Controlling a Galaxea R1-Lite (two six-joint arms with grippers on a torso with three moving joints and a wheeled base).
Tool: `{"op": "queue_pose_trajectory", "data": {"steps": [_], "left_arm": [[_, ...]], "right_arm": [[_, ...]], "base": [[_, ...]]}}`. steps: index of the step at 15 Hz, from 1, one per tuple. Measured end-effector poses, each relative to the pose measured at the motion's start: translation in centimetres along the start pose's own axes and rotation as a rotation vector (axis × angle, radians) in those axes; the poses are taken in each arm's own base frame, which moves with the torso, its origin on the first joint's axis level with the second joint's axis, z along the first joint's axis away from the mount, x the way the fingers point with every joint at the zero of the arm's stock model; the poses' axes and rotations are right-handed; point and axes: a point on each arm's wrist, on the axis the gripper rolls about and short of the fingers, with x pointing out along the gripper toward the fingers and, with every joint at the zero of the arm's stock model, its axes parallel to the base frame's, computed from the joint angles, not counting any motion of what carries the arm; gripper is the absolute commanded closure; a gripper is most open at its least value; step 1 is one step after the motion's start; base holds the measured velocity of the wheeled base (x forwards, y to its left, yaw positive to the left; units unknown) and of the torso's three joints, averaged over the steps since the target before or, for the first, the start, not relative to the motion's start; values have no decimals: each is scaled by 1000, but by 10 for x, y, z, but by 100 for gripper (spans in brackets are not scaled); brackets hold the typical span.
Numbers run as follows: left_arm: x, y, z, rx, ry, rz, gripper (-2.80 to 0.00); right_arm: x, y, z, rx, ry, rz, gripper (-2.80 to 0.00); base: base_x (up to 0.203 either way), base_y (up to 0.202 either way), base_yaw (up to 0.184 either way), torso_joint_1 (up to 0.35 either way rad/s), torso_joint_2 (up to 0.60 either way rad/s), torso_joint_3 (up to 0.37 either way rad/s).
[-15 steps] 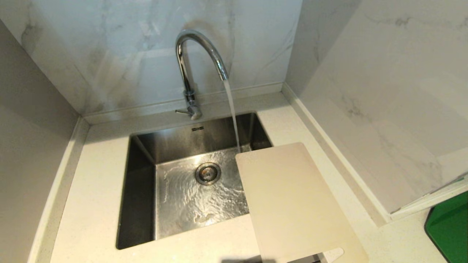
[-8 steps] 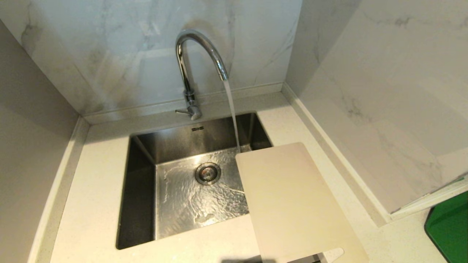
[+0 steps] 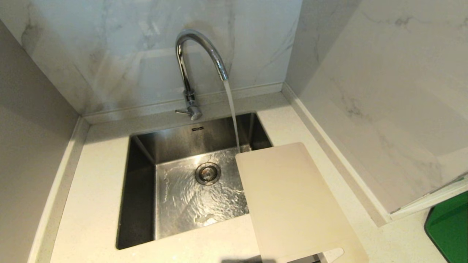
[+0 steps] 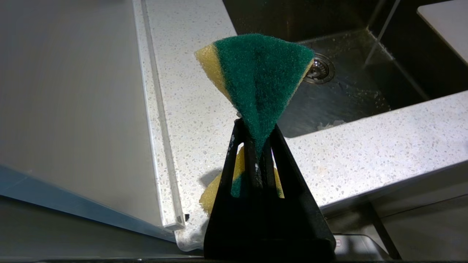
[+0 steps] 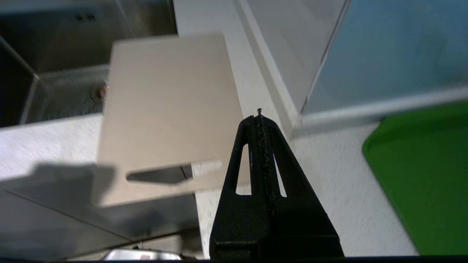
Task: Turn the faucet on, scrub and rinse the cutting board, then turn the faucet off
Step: Pick up the cutting board
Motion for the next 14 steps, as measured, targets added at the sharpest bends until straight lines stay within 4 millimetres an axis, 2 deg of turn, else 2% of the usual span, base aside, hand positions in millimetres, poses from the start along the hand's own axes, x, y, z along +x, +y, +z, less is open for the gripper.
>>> {"op": "queue_pose_trajectory", "data": {"steps": [4, 7, 11, 14], "left_arm": [[0, 0, 0, 0, 0, 1, 0], [0, 0, 0, 0, 0, 1, 0], [0, 0, 0, -1, 0, 1, 0], [0, 0, 0, -1, 0, 1, 0]], "right_arm": [[-5, -1, 96, -39, -23, 61, 0], [15, -1, 145, -122, 88, 164, 0], [66, -2, 176, -220, 281, 271, 0], [107, -3, 178, -260, 429, 345, 0]], "base": [[0, 0, 0, 0, 0, 0], [0, 0, 0, 0, 0, 0], [0, 0, 0, 0, 0, 0], [0, 0, 0, 0, 0, 0]]}}
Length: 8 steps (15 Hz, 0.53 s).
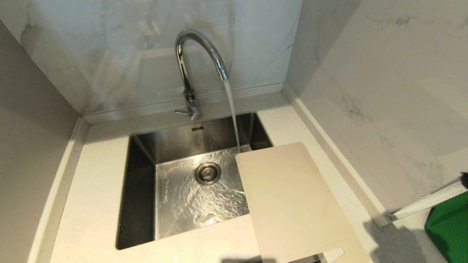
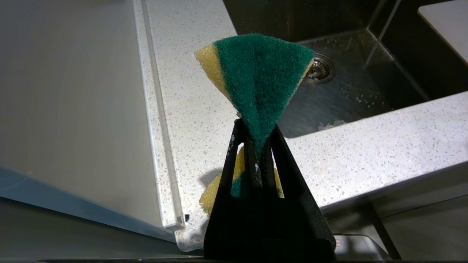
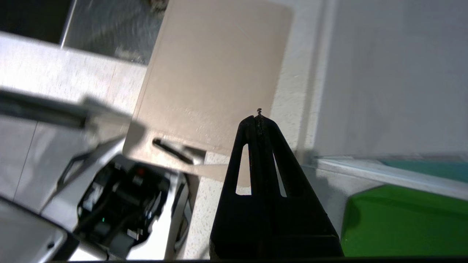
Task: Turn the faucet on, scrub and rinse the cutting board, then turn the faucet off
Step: Pick up the cutting board
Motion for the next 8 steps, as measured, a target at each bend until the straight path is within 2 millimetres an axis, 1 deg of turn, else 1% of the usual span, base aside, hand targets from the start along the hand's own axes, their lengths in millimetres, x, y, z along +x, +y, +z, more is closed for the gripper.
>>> {"op": "queue_pose_trajectory", "data": {"steps": [2, 4, 6, 8], "left_arm": [[0, 0, 0, 0, 0, 0, 0], [0, 0, 0, 0, 0, -1, 0], [0, 0, 0, 0, 0, 0, 0], [0, 0, 0, 0, 0, 0, 0]], "right_arm": [[24, -4, 2, -35, 95, 85, 0], [43, -4, -1, -64, 193, 150, 0], [63, -1, -6, -125, 277, 196, 0], [81, 5, -12, -197, 355, 232, 0]], "base": [[0, 0, 0, 0, 0, 0], [0, 0, 0, 0, 0, 0], [0, 0, 0, 0, 0, 0], [0, 0, 0, 0, 0, 0]]}}
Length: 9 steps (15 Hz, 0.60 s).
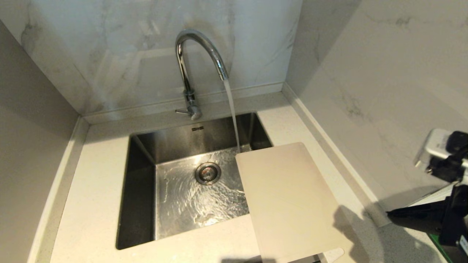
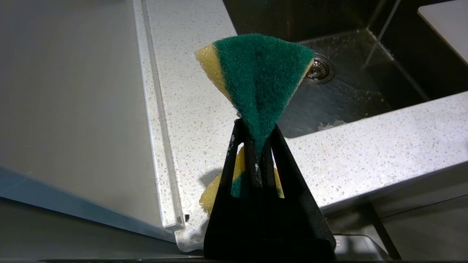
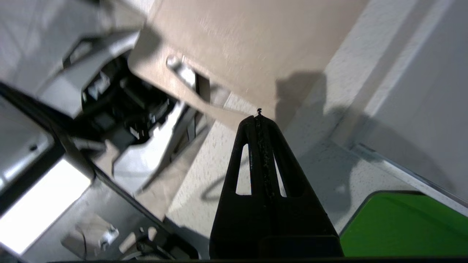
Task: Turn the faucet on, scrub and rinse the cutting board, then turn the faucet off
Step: Pick up the cutting board
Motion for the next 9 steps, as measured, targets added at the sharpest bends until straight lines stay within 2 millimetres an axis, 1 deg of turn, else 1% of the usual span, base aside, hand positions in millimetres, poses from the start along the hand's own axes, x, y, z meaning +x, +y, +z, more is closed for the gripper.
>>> {"op": "queue_pose_trajectory", "data": {"steps": [3, 4, 5, 7, 9], "left_arm": [[0, 0, 0, 0, 0, -1, 0], [0, 0, 0, 0, 0, -1, 0], [0, 0, 0, 0, 0, -1, 0], [0, 0, 0, 0, 0, 0, 0], [0, 0, 0, 0, 0, 0, 0]], "right_arm": [[29, 14, 0, -103, 122, 66, 0], [40, 19, -3, -137, 173, 87, -217], [50, 23, -7, -173, 222, 102, -280], [66, 30, -16, -237, 311, 119, -280], [79, 35, -20, -303, 366, 116, -280]], "base": [[0, 0, 0, 0, 0, 0], [0, 0, 0, 0, 0, 0], [0, 0, 0, 0, 0, 0], [0, 0, 0, 0, 0, 0], [0, 0, 0, 0, 0, 0]]}}
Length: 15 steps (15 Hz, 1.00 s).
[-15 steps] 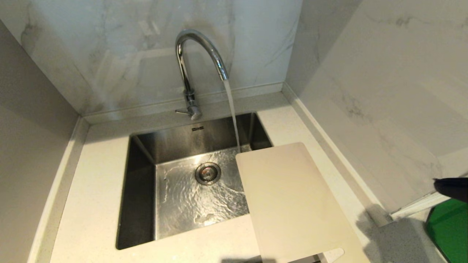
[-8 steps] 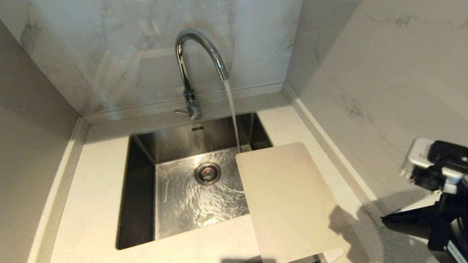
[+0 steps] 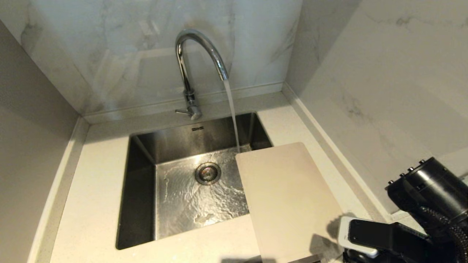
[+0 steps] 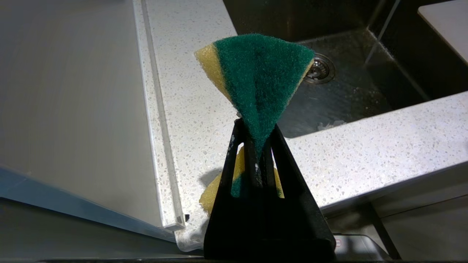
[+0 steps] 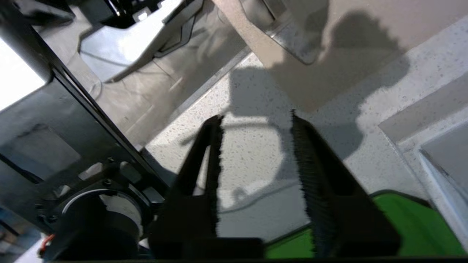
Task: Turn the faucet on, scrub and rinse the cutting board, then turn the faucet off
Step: Pick up the cutting board
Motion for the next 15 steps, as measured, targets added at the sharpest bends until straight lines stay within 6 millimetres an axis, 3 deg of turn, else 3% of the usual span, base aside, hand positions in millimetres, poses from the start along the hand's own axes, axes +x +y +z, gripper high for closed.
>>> {"op": "queue_pose_trajectory", "data": {"steps": [9, 15], "left_arm": [[0, 0, 0, 0, 0, 0, 0], [0, 0, 0, 0, 0, 0, 0]], "right_arm": [[29, 14, 21, -210, 136, 29, -280], [51, 33, 32, -317, 100, 41, -280]], "base": [[0, 0, 0, 0, 0, 0], [0, 0, 0, 0, 0, 0]]}}
